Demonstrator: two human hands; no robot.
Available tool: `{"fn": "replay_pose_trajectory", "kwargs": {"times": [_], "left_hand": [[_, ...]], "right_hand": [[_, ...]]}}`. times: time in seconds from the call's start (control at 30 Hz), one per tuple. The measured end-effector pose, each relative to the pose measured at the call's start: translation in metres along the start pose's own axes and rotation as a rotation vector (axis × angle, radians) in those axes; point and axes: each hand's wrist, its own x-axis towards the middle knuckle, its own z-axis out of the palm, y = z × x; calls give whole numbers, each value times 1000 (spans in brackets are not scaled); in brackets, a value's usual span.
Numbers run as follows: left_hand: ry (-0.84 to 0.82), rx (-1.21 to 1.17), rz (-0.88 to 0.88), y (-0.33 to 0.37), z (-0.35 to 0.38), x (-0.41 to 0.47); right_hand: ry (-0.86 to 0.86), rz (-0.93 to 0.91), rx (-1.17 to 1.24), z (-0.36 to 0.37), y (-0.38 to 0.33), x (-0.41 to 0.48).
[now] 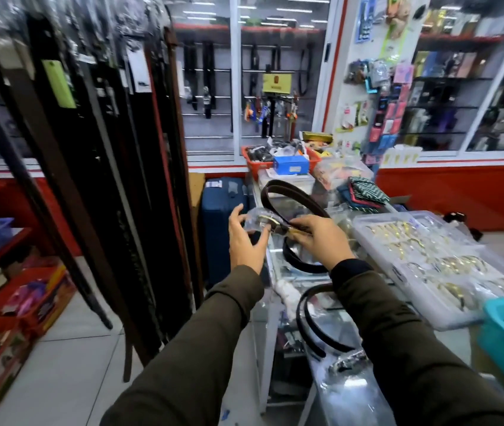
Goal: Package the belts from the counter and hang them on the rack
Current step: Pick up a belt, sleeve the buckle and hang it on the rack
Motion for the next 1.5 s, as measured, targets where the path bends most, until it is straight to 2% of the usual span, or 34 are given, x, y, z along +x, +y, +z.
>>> {"fn": "replay_pose_trajectory", "kwargs": {"times": [0.1, 0.17, 0.3, 0.47, 0.73, 1.0, 1.23, 1.5], "left_hand": [[36, -251, -202, 9, -25, 13], [10, -397, -245, 11, -42, 20], [-3, -356, -196, 14, -77, 28], [34, -211, -108, 16, -120, 44], [157, -421, -30, 50, -193, 48], [213, -400, 43, 85, -270, 59], [359, -350, 153, 147, -328, 83], [501, -293, 272, 209, -384, 125]], "right_hand": [[-9, 50, 273, 14, -34, 16], [-43, 88, 445, 24, -56, 21], [-51, 90, 664, 38, -90, 23], [-48, 12, 675, 52, -121, 28], [-110, -129, 769, 55, -188, 53], [-133, -183, 1018, 52, -267, 71], [-62, -290, 1118, 26, -357, 103], [-60, -303, 1273, -9, -450, 138]]}}
